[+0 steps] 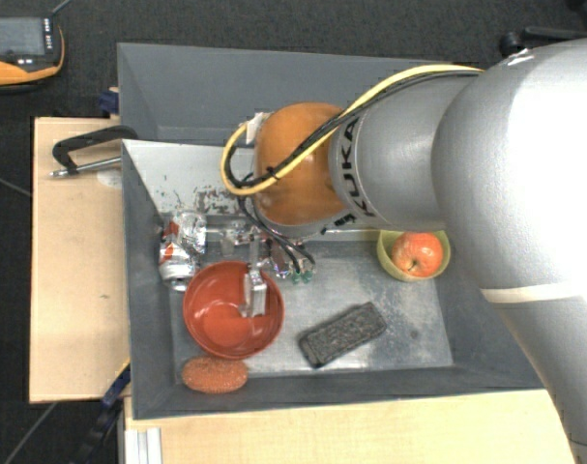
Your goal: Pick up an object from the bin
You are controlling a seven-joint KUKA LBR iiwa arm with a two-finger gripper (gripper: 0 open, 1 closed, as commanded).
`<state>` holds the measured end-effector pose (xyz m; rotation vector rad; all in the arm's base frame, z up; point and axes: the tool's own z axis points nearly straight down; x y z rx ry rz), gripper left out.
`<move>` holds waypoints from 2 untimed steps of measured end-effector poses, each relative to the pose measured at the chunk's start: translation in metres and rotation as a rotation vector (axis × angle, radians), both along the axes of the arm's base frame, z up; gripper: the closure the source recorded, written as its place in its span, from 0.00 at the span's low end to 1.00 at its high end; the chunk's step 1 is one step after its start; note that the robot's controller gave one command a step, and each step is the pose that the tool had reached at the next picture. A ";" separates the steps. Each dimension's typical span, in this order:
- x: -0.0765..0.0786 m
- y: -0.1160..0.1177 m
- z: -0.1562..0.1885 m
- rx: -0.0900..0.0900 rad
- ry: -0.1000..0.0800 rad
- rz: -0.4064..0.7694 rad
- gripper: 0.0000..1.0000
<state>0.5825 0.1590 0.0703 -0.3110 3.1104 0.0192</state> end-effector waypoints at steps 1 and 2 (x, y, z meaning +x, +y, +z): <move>0.003 0.001 0.006 0.003 -0.010 -0.001 1.00; 0.020 -0.033 0.019 0.003 -0.019 0.115 1.00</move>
Offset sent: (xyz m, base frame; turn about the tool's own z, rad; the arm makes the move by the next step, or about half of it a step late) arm 0.0000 0.0000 0.0000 0.0000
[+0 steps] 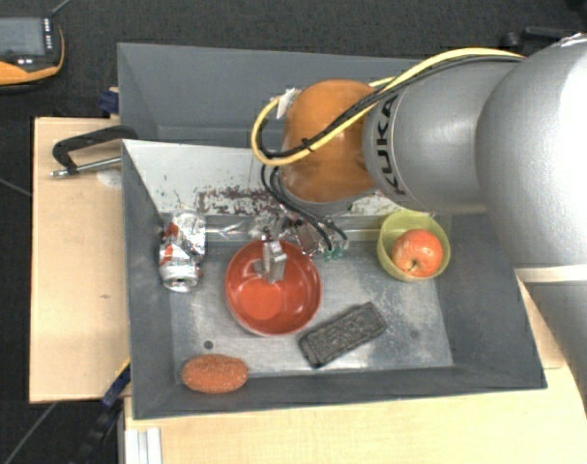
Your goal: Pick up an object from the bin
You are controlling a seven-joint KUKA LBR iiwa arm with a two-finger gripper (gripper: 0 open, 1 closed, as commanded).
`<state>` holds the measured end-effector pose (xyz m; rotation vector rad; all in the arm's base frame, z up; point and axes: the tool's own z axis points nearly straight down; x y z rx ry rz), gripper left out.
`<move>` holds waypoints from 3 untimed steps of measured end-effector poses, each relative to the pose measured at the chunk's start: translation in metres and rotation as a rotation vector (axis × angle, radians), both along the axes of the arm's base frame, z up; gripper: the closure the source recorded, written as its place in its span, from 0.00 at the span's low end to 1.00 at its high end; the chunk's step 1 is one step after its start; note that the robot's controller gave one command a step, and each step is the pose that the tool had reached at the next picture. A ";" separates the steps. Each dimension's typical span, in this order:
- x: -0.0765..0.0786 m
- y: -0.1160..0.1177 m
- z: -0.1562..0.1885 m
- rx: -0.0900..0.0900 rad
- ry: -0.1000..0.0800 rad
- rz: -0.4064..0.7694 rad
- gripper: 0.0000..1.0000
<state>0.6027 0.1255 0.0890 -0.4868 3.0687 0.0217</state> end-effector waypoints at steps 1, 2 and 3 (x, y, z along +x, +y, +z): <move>-0.025 -0.005 -0.014 0.007 -0.011 -0.022 1.00; -0.071 -0.017 0.059 -0.008 -0.025 0.383 1.00; -0.049 -0.020 0.145 -0.045 -0.052 1.286 1.00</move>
Offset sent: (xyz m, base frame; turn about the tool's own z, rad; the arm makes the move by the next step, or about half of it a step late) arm -0.0279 -0.0072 -0.0190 0.0211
